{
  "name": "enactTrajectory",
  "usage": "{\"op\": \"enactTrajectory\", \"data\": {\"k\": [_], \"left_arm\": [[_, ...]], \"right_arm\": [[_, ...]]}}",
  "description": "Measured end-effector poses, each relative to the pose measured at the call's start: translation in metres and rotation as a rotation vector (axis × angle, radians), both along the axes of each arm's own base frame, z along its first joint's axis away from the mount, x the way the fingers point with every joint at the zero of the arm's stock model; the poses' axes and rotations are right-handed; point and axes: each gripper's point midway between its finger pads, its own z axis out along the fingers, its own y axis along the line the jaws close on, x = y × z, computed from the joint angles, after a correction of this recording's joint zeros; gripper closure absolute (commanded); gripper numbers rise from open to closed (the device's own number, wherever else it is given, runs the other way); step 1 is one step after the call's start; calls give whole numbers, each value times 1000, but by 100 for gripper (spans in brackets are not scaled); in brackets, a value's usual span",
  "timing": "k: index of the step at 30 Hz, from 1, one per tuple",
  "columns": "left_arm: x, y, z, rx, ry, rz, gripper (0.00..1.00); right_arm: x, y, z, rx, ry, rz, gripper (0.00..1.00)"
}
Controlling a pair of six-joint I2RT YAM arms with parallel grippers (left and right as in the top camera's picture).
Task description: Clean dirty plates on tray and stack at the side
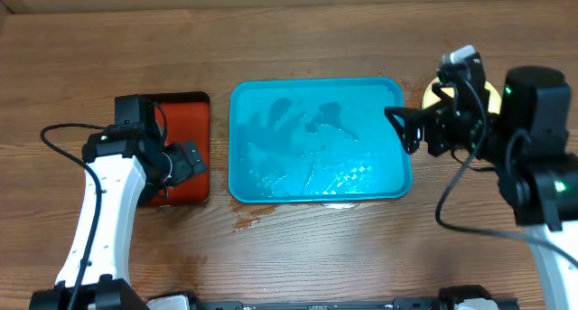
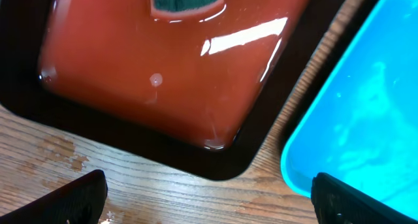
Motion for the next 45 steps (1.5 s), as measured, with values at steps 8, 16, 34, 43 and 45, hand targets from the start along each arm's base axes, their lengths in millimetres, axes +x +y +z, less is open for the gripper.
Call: {"op": "enactTrajectory", "data": {"k": [8, 16, 34, 43, 45], "left_arm": [[0, 0, -7, -3, 27, 0, 1], [0, 0, -7, -3, 26, 0, 1], [-1, 0, -8, -3, 27, 0, 1], [0, 0, -8, -3, 27, 0, 0], [-1, 0, -8, -3, 27, 0, 0]], "right_arm": [[-10, -4, -4, -12, -29, -19, 0], [-24, -6, -21, 8, -283, -28, 0], [-67, -10, -90, 151, -662, -59, 0], [-72, -15, -88, 184, -689, -98, 0], [-73, -16, -89, 186, -692, -100, 0]]}}
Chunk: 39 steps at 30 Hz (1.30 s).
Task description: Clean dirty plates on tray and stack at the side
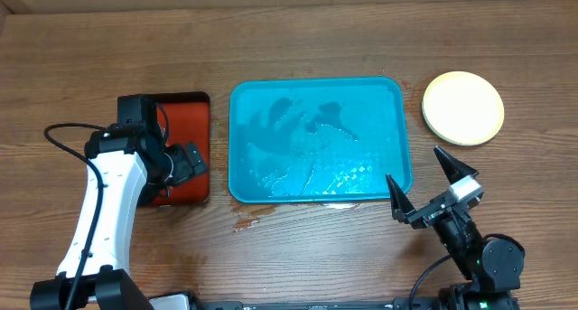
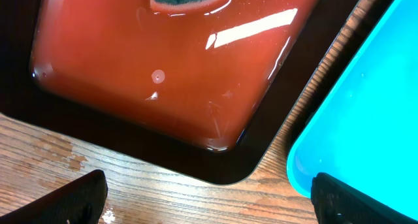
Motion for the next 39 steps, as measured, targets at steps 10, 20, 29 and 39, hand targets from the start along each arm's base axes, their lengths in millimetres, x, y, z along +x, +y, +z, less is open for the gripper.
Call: {"op": "enactTrajectory", "data": {"k": [10, 20, 29, 39], "left_arm": [[0, 0, 0, 0, 0, 0, 0], [0, 0, 0, 0, 0, 0, 0], [0, 0, 0, 0, 0, 0, 0], [0, 0, 0, 0, 0, 0, 0]], "right_arm": [[-10, -4, -2, 13, -54, -17, 0], [-15, -5, 0, 30, -64, -38, 0], [-8, -7, -37, 6, 94, -63, 0], [-6, -12, -52, -3, 157, -94, 0]]}}
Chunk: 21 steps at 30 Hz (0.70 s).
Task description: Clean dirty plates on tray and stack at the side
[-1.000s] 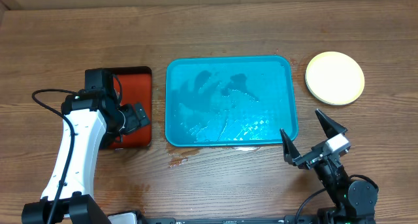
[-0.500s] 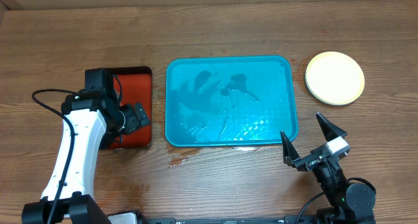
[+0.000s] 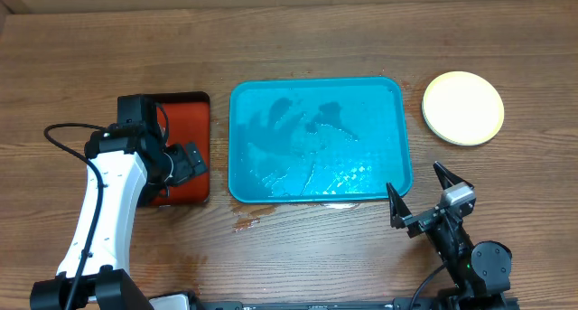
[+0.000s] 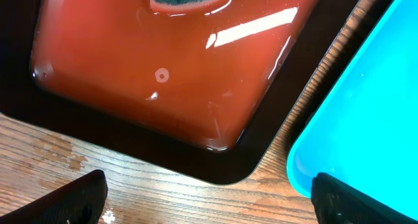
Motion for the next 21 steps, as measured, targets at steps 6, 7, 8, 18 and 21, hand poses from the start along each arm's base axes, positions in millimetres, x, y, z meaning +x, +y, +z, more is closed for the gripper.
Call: {"op": "enactTrajectory", "data": {"k": [6, 7, 8, 18, 21], "left_arm": [[0, 0, 0, 0, 0, 0, 0], [0, 0, 0, 0, 0, 0, 0], [0, 0, 0, 0, 0, 0, 0], [0, 0, 0, 0, 0, 0, 0], [0, 0, 0, 0, 0, 0, 0]], "right_arm": [[2, -4, 0, 6, 3, -25, 0], [2, -6, 0, 8, 5, -36, 0], [3, -7, -1, 8, 8, -47, 0], [6, -17, -2, -129, -37, -101, 0], [7, -18, -2, -150, -44, -108, 0]]}}
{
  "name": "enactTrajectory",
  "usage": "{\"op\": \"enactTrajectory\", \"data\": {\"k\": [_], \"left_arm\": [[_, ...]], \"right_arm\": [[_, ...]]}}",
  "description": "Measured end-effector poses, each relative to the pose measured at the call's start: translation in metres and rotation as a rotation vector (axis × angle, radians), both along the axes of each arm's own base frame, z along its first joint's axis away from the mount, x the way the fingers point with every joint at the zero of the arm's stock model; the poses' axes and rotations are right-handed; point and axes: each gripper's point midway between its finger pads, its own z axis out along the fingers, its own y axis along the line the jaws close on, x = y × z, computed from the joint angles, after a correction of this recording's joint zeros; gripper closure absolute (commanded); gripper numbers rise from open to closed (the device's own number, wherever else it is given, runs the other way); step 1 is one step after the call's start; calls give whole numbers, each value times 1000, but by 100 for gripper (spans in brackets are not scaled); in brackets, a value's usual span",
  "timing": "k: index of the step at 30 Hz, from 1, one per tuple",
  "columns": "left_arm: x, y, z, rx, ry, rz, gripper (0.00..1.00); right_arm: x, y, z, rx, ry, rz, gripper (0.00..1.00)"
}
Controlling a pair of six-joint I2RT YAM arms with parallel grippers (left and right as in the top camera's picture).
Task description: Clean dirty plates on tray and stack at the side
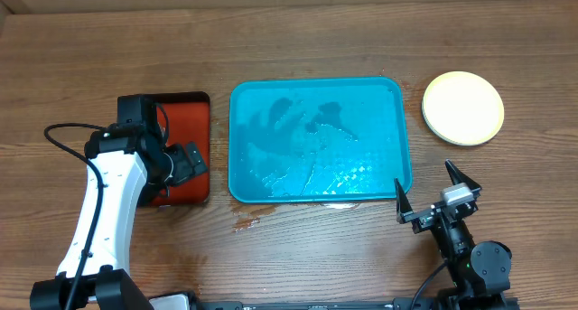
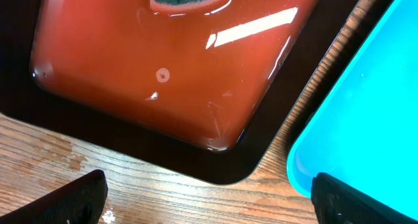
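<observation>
The blue tray [image 1: 316, 138] lies in the middle of the table, wet and holding no plates. One cream plate [image 1: 462, 108] rests on the wood to its right. My right gripper [image 1: 424, 176] stands open near the table's front edge, below the tray's right corner, with nothing between its fingers. My left gripper [image 1: 187, 160] [image 2: 209, 208] hangs open over the near corner of the black basin [image 1: 181, 102] of red liquid. A dark green sponge shows at the basin's far side. The tray's edge [image 2: 366, 119] is on the right of the left wrist view.
Wet patches mark the wood [image 1: 248, 221] in front of the tray's left corner. The basin's black rim [image 2: 222, 165] lies just ahead of the left fingertips. A cable [image 1: 63, 143] loops to the left of the left arm.
My right gripper has shifted slightly to the right near the front edge, still open. The left arm, tray, plate and basin have not changed.
My right gripper was first over the cream plate beside the tray's right edge. By the second moment it was open near the table's front edge, with the plate lying bare. It has stayed there since with small shifts. The left gripper stayed open over the basin throughout.
</observation>
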Motion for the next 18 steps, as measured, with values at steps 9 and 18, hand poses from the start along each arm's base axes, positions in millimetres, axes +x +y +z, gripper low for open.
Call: {"op": "enactTrajectory", "data": {"k": [9, 18], "left_arm": [[0, 0, 0, 0, 0, 0, 0], [0, 0, 0, 0, 0, 0, 0]], "right_arm": [[4, -18, 0, 56, 15, -77, 0], [5, -22, -1, 74, 22, -98, 0]]}}
